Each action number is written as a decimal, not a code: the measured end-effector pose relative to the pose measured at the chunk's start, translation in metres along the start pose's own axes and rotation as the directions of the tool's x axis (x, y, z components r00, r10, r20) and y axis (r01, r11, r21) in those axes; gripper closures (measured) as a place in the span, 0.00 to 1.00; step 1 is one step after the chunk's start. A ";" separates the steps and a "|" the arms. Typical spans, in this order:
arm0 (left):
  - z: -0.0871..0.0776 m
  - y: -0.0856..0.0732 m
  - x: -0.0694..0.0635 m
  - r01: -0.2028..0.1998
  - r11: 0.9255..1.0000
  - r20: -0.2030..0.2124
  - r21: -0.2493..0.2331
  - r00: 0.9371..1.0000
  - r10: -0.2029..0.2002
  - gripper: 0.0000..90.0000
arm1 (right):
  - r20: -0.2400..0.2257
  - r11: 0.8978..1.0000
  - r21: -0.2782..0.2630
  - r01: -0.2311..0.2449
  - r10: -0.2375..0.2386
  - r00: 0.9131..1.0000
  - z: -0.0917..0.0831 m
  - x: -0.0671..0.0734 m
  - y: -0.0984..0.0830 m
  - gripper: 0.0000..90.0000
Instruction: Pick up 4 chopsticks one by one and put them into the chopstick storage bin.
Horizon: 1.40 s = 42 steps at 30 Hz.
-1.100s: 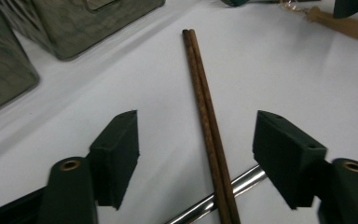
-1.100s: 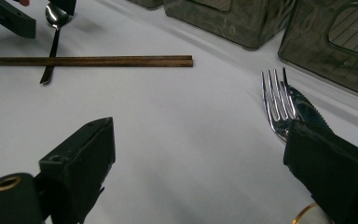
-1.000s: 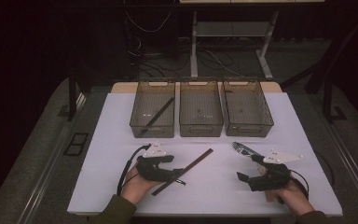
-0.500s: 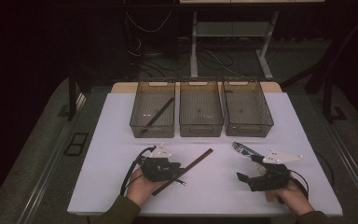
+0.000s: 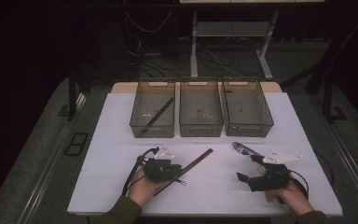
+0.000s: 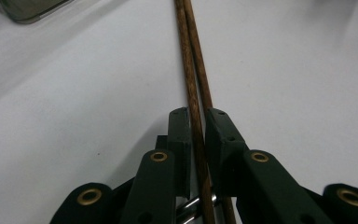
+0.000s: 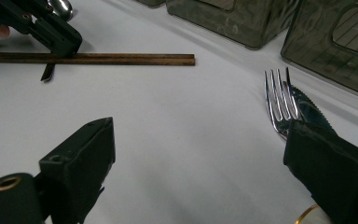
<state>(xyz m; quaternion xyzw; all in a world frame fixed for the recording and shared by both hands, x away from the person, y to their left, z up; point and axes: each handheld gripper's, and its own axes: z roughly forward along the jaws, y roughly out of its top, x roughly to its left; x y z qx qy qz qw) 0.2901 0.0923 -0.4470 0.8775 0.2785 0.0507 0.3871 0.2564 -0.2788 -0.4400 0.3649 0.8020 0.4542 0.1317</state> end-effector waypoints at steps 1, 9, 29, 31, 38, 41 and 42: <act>0.000 0.000 -0.001 -0.002 1.000 -0.009 0.004 1.000 0.002 0.88 | 0.002 1.000 0.000 -0.001 0.001 1.000 0.000 0.000 0.000 0.10; 0.002 0.000 -0.004 -0.052 0.998 -0.046 0.027 0.998 0.053 0.89 | 0.000 1.000 0.000 0.000 0.000 1.000 0.000 0.000 0.000 0.10; 0.003 0.003 -0.009 -0.064 0.997 -0.104 0.034 0.992 0.067 0.94 | -0.003 1.000 0.001 0.002 -0.002 1.000 0.001 0.000 0.000 0.10; 0.004 0.003 -0.008 -0.056 0.998 -0.101 0.032 0.993 0.059 0.94 | -0.003 1.000 0.001 0.001 -0.001 1.000 0.001 0.000 0.000 0.10; 0.000 0.004 -0.005 -0.054 0.998 -0.087 0.030 0.995 0.057 0.94 | -0.003 1.000 0.001 0.001 -0.001 1.000 0.001 0.000 0.000 0.10; -0.004 0.005 -0.003 -0.044 0.999 -0.076 0.010 0.996 0.045 0.94 | -0.005 1.000 0.000 -0.002 0.002 1.000 0.000 0.000 0.000 0.10; -0.005 0.005 -0.002 -0.042 0.999 -0.068 0.013 0.997 0.042 0.94 | -0.005 1.000 -0.001 -0.002 0.002 1.000 0.000 0.000 0.000 0.10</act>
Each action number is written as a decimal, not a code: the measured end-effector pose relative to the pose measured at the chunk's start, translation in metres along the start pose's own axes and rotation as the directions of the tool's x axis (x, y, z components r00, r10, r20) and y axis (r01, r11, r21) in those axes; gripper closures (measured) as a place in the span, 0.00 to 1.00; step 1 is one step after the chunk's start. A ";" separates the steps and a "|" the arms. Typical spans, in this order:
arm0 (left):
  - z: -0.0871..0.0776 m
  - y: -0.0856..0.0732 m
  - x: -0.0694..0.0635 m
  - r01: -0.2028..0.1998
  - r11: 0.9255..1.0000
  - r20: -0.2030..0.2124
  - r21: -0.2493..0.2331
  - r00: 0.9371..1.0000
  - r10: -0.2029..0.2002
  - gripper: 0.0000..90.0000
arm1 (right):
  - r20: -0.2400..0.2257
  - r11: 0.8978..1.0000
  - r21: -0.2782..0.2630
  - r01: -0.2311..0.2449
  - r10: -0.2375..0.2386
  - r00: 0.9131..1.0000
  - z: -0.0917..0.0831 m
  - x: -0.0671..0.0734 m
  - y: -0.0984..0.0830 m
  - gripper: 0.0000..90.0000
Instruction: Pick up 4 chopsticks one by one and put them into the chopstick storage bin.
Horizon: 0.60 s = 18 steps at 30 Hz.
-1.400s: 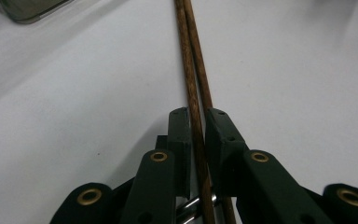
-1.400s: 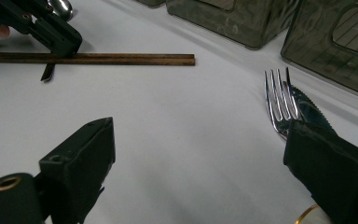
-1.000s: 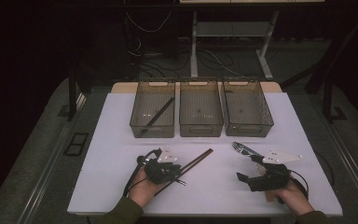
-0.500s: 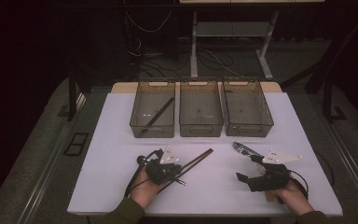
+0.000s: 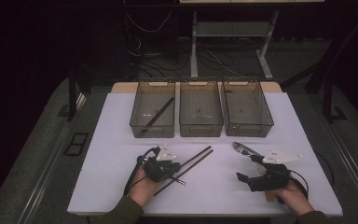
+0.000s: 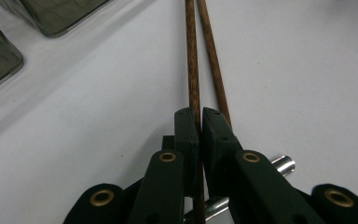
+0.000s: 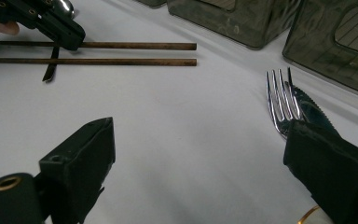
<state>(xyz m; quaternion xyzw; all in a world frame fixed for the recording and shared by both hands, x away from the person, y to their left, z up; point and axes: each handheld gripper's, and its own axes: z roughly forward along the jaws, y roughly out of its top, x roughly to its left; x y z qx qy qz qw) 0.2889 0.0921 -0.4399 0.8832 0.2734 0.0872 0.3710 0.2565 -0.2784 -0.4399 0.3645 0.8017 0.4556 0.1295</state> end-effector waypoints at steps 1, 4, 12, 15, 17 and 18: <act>-0.001 0.000 0.000 0.001 1.000 0.002 0.003 1.000 -0.001 0.94 | 0.000 1.000 0.000 0.000 0.000 1.000 0.000 0.000 0.000 0.10; -0.003 0.001 0.001 0.005 1.000 0.022 -0.001 1.000 -0.005 0.94 | -0.001 1.000 0.000 0.000 0.000 1.000 0.000 0.000 0.000 0.10; -0.015 0.003 0.001 -0.003 1.000 0.063 -0.026 0.998 0.004 0.94 | -0.002 1.000 0.000 0.002 -0.002 1.000 0.000 0.000 0.000 0.10; -0.019 0.003 0.003 -0.010 1.000 0.077 -0.029 0.997 0.012 0.94 | -0.002 1.000 -0.001 0.003 -0.003 1.000 0.000 0.000 0.000 0.10; -0.021 0.003 0.002 -0.007 0.999 0.079 -0.036 0.997 0.009 0.94 | -0.002 1.000 -0.001 0.003 -0.003 1.000 0.000 0.000 0.000 0.10; -0.022 0.003 0.003 -0.009 0.999 0.083 -0.036 0.996 0.012 0.94 | -0.003 1.000 0.001 0.001 -0.001 1.000 -0.001 0.000 0.000 0.10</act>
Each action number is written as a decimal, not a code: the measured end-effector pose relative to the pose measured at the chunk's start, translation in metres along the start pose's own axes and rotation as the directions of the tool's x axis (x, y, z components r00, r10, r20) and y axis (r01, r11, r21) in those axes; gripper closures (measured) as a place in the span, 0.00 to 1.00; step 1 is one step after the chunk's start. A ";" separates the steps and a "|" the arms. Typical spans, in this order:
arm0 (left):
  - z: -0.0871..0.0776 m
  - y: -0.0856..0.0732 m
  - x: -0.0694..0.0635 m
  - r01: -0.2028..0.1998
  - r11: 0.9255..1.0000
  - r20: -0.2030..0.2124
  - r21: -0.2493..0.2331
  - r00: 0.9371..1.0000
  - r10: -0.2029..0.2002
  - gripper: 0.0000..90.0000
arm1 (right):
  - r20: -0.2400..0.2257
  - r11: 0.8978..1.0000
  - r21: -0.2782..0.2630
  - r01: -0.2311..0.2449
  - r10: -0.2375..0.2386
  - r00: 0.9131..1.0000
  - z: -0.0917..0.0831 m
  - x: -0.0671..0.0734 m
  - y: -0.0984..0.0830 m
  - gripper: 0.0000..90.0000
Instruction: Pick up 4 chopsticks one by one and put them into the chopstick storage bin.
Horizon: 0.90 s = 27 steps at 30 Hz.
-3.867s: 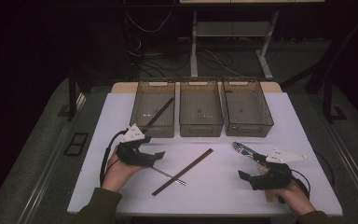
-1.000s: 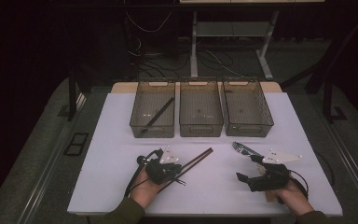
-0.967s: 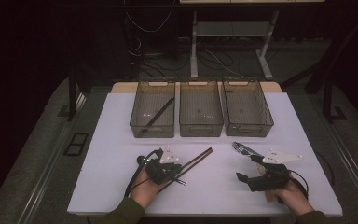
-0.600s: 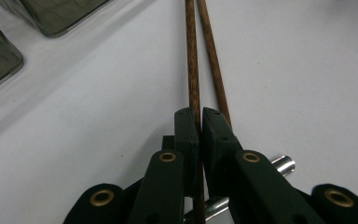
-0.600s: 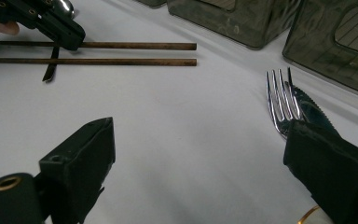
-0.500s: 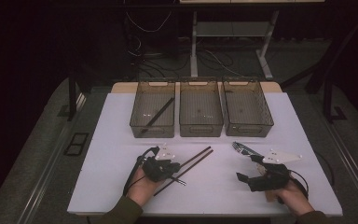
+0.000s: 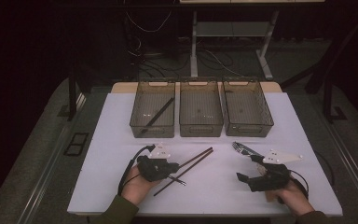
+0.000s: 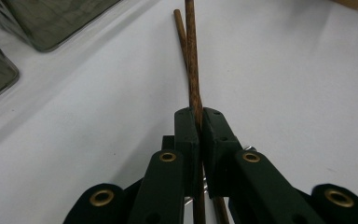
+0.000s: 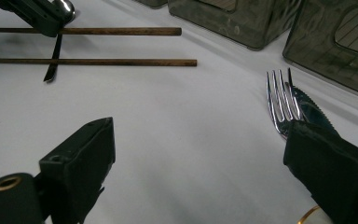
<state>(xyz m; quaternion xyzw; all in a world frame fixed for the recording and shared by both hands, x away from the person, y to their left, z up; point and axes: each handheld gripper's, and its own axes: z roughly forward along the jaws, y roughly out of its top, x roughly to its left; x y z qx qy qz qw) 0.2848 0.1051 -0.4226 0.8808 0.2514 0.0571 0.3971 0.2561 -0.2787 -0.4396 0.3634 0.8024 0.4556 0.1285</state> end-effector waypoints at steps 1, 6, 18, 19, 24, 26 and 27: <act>-0.001 0.000 0.000 -0.001 1.000 0.002 0.000 1.000 0.001 0.94 | 0.000 1.000 0.000 0.001 -0.001 1.000 0.000 0.000 0.000 0.10; -0.008 0.000 0.001 -0.005 1.000 0.011 -0.005 1.000 0.005 0.94 | -0.001 1.000 0.001 0.002 -0.002 1.000 0.000 0.000 0.000 0.10; -0.021 -0.003 0.009 0.008 1.000 0.006 -0.021 1.000 -0.008 0.94 | -0.002 1.000 0.001 0.001 -0.001 1.000 0.000 0.001 0.000 0.10; -0.023 -0.003 0.011 0.009 1.000 0.003 -0.023 1.000 -0.009 0.94 | -0.002 1.000 0.001 0.002 -0.002 1.000 0.000 0.001 0.000 0.10; -0.031 -0.004 0.016 0.021 0.999 -0.016 -0.040 1.000 -0.022 0.94 | -0.002 1.000 0.001 0.001 -0.001 1.000 -0.001 0.001 0.000 0.10; -0.035 -0.004 0.018 0.026 0.999 -0.026 -0.046 0.999 -0.028 0.94 | -0.002 1.000 0.001 0.002 -0.002 1.000 -0.001 0.001 0.000 0.10; -0.036 -0.005 0.019 0.028 0.998 -0.029 -0.052 0.999 -0.029 0.94 | -0.002 1.000 0.001 0.003 -0.003 1.000 -0.001 0.001 0.000 0.10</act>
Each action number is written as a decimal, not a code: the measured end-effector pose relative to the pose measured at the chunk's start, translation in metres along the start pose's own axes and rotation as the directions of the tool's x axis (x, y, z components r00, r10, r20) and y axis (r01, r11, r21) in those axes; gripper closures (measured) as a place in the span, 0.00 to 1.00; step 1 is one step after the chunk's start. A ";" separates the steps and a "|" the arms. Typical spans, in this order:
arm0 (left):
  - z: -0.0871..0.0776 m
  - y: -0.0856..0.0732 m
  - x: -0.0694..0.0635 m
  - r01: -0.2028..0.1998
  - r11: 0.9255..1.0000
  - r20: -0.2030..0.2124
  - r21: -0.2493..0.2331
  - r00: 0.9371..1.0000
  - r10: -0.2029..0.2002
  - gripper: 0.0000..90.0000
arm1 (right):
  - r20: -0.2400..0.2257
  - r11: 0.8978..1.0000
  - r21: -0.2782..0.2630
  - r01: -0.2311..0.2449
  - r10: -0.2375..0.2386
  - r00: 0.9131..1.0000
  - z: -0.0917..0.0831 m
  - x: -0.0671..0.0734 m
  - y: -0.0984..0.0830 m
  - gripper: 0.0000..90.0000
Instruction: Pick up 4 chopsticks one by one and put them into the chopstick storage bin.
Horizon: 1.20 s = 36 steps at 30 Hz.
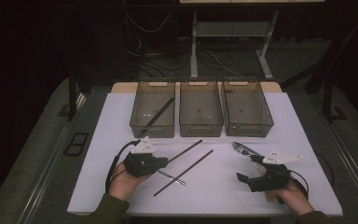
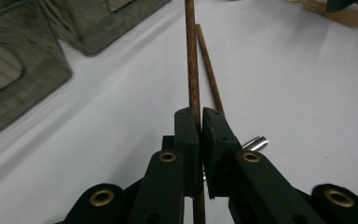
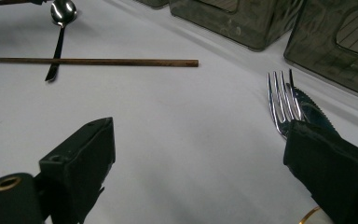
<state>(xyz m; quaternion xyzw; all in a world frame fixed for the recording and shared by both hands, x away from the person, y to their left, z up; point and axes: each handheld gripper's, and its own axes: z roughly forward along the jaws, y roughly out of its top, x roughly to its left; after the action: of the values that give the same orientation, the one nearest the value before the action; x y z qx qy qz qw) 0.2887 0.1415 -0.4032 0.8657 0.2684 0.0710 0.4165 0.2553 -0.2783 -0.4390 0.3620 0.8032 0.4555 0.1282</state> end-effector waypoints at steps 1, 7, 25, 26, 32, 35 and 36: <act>-0.002 0.000 0.001 0.002 1.000 -0.004 0.002 1.000 -0.002 0.94 | 0.000 1.000 0.000 0.000 0.000 1.000 0.000 0.000 0.000 0.10; -0.011 -0.001 0.008 0.009 1.000 -0.025 -0.006 1.000 -0.009 0.94 | -0.001 1.000 0.003 -0.001 0.001 1.000 0.000 0.000 0.000 0.10; -0.041 -0.003 0.040 0.092 0.994 -0.102 -0.066 0.990 -0.099 0.94 | -0.003 1.000 0.000 0.008 -0.008 1.000 0.001 0.000 0.000 0.10; -0.042 -0.003 0.042 0.094 0.993 -0.109 -0.068 0.989 -0.101 0.94 | -0.004 1.000 0.000 0.008 -0.008 1.000 0.001 0.000 0.000 0.10; -0.046 0.003 0.054 0.116 0.989 -0.129 -0.090 0.984 -0.127 0.94 | -0.001 1.000 -0.001 0.005 -0.005 1.000 0.001 0.000 0.000 0.10; -0.046 0.006 0.060 0.123 0.987 -0.136 -0.101 0.981 -0.136 0.94 | -0.001 1.000 0.000 0.005 -0.005 1.000 0.001 0.000 0.000 0.10; -0.046 0.008 0.061 0.126 0.987 -0.138 -0.103 0.981 -0.139 0.94 | -0.001 1.000 0.000 0.005 -0.005 1.000 0.001 0.000 0.000 0.10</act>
<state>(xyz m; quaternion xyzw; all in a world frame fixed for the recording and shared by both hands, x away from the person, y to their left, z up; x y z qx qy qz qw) 0.3277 0.2012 -0.3740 0.8180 0.3515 0.1182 0.4398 0.2558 -0.2780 -0.4394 0.3598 0.8040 0.4556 0.1290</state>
